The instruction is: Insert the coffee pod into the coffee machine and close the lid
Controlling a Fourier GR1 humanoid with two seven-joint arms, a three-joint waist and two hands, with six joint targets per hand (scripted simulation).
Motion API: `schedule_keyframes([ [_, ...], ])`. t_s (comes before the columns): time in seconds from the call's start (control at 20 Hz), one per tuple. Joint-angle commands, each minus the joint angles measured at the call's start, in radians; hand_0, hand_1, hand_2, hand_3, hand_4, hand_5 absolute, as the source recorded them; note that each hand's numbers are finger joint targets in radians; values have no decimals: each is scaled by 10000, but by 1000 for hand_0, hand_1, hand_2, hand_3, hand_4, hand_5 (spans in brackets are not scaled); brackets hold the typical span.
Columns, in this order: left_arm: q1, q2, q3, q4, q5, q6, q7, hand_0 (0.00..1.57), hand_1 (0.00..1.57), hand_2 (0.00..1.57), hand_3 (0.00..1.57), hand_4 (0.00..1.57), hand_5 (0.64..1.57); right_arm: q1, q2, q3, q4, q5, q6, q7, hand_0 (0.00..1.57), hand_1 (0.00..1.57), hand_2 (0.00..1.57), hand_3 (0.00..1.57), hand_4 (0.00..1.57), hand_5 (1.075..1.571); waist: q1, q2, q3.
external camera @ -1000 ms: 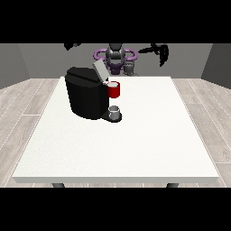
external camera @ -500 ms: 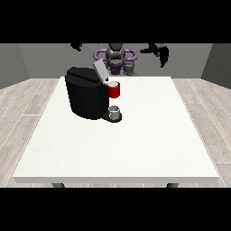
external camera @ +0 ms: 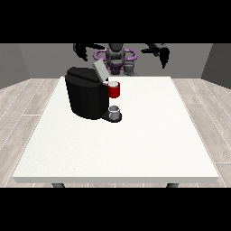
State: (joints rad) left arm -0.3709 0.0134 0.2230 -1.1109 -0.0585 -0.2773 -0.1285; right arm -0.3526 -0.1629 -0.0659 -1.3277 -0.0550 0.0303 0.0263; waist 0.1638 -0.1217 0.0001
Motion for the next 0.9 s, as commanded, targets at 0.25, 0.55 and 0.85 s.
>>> schedule_keyframes([
  [0.25, 972, 175, -536, -2014, 353, 367, 637, 0, 0, 0, 0, 0, 1571, -948, 92, -78, 1317, 257, 133, -574, 0, 0, 0, 0, 0, 1571, -191, 883, 1],
  [0.55, 935, 193, -790, -2643, 266, 735, 731, 0, 0, 0, 0, 0, 1571, -1907, -231, -449, 2130, 212, 360, -820, 0, 0, 0, 0, 0, 1571, -131, 1541, 1],
  [0.85, 1035, 729, -494, -3091, 963, 287, 1015, 0, 0, 0, 0, 0, 1571, -2322, -452, -631, 2811, 393, 474, -1281, 0, 0, 0, 0, 0, 1571, 31, 1825, 2],
])
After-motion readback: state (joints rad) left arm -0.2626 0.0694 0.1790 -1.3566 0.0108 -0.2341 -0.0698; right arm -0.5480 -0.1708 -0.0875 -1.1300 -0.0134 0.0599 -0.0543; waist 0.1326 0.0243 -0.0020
